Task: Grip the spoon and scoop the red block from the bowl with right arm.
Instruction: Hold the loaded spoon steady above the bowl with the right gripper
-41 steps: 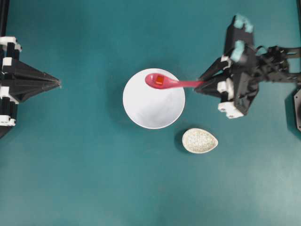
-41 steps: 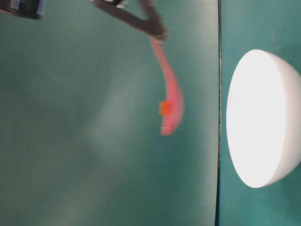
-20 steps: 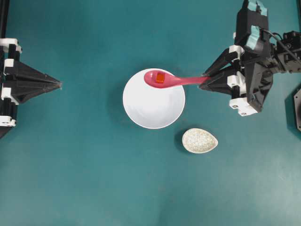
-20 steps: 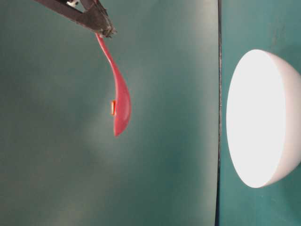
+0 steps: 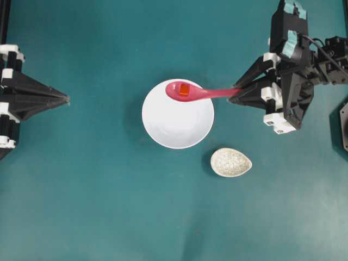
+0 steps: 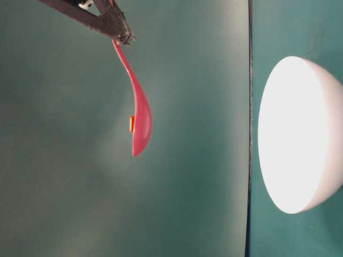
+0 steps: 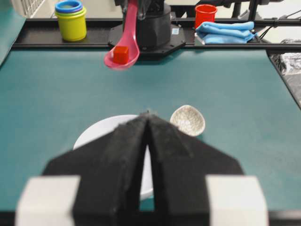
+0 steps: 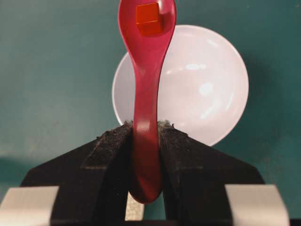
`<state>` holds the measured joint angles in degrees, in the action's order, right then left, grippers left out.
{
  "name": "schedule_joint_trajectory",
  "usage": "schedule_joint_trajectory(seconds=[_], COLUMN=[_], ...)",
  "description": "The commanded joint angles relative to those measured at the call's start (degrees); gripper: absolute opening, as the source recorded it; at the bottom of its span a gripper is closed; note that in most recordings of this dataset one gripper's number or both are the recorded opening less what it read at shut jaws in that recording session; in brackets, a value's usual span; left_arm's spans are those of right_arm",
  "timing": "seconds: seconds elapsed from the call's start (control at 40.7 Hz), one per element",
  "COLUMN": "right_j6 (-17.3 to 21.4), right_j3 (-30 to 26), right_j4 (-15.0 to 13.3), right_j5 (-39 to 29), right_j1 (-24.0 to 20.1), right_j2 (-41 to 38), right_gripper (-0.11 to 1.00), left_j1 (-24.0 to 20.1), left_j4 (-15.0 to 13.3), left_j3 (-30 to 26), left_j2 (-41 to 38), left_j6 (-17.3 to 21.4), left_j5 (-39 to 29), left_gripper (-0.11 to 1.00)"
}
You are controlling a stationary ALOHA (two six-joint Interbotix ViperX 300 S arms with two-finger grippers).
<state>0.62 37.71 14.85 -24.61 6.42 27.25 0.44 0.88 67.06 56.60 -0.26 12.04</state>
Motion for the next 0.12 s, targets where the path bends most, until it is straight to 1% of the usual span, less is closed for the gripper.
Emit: schedule_joint_trajectory(seconds=[0.0,0.098], right_j6=[0.0,0.0], right_j3=[-1.8,-1.8], right_j4=[0.0,0.0], right_j5=[0.6,0.4], right_j1=[-0.1,-0.1], right_j2=[0.4,0.4], right_gripper=[0.23,0.23], left_j1=[0.1,0.1], left_j4=[0.2,0.2], left_j3=[-1.8,-1.8], left_j2=[-0.3,-0.3], left_j6=[0.1,0.1], left_j5=[0.5,0.4], left_gripper=[0.00,0.00])
